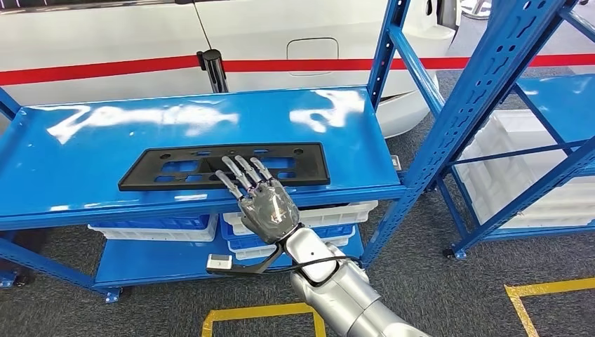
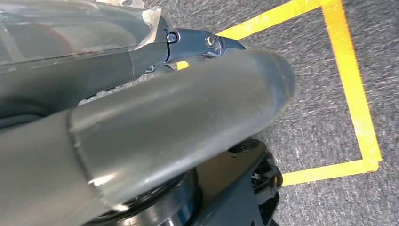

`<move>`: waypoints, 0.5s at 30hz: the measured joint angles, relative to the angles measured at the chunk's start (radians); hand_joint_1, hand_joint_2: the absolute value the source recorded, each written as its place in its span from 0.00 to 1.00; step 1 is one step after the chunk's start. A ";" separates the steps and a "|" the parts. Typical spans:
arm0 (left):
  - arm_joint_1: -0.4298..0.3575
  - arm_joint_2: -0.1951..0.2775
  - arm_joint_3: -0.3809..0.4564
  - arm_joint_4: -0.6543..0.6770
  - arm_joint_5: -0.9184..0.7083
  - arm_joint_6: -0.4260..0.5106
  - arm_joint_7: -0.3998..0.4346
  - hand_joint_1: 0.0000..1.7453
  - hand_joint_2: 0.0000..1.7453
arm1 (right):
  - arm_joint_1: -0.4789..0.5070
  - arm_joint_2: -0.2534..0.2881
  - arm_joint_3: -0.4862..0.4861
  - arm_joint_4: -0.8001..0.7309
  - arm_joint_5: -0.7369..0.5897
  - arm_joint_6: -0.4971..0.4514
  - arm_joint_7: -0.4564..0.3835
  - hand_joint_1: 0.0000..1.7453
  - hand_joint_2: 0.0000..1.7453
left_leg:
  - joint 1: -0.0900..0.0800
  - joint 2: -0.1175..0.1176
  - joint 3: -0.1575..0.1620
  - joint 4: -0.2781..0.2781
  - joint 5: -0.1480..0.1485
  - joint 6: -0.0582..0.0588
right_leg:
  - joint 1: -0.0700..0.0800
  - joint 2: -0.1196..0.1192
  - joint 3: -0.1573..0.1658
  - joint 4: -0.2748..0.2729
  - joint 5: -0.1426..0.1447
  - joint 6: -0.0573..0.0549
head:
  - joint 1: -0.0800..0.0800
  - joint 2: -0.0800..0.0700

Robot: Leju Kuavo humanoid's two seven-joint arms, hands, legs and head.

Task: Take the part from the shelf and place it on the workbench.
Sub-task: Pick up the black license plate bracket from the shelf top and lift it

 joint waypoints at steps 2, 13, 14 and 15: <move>0.001 0.000 0.000 0.000 0.000 0.000 0.000 0.00 0.00 | 0.004 -0.004 0.001 0.005 0.000 0.000 0.000 0.00 1.00 | 0.005 -0.001 0.007 0.001 -0.009 -0.008 | -0.013 -0.001 -0.056 0.071 -0.005 0.019 | 0.000 0.000; 0.000 -0.001 0.001 0.000 0.000 0.000 0.000 0.00 0.00 | 0.000 0.001 0.008 0.021 0.000 -0.004 0.000 0.00 1.00 | 0.030 -0.003 0.023 0.057 -0.086 -0.074 | -0.034 -0.008 0.057 -0.193 0.114 0.016 | -0.001 0.000; -0.001 -0.001 0.001 0.000 0.000 0.000 0.000 0.00 0.00 | 0.000 0.003 0.008 0.021 0.000 -0.004 0.000 0.00 1.00 | 0.031 -0.002 0.000 0.105 -0.110 -0.076 | -0.034 -0.007 0.061 -0.194 0.111 0.010 | -0.004 0.000; -0.001 -0.001 0.001 0.000 0.000 0.000 0.000 0.00 0.00 | 0.000 0.003 0.008 0.022 0.000 -0.004 0.000 0.00 1.00 | 0.031 -0.002 -0.036 0.171 -0.140 -0.076 | -0.031 -0.007 0.065 -0.194 0.107 0.004 | -0.007 0.000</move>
